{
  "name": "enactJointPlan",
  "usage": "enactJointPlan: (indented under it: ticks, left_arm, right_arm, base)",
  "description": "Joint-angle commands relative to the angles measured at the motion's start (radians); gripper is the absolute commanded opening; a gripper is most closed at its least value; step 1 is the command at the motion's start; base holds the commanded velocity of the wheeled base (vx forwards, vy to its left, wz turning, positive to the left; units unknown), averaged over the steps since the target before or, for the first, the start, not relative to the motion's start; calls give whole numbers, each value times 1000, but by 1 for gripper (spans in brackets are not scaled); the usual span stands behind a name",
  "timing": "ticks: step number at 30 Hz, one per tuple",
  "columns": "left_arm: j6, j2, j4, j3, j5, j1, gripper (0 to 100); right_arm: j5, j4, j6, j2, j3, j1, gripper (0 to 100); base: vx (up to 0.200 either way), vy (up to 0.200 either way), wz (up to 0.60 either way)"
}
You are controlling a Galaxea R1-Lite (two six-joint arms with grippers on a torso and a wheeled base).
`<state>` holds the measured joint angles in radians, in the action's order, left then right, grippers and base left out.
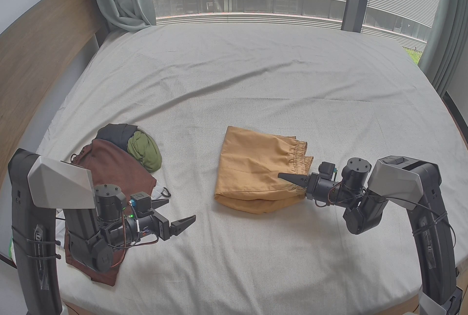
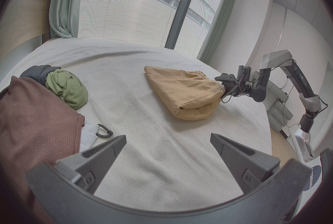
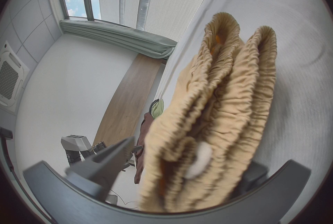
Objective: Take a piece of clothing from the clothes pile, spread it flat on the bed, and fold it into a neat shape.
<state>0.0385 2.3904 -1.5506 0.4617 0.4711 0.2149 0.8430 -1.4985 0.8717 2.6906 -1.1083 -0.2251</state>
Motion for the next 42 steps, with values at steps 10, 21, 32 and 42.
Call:
enactJointPlan:
  ticks: [10,21,32,42]
  left_arm:
    - [0,-40,0,-5,0,4,100]
    - [0,-42,0,-2,0,1,100]
    - [0,-42,0,-2,1,4,100]
    - [0,-42,0,2,0,1,100]
  right_arm:
    - [5,-40,-243,-103,374,-71,100]
    - [8,-42,-296,-227,487,-165,100]
    - [1,-42,-197,-334,369,-175,100]
    - [-8,-39,-151,-259,237,-132,100]
  base:
    - [0,0,0]
    - [0,0,0]
    - [0,0,0]
    - [0,0,0]
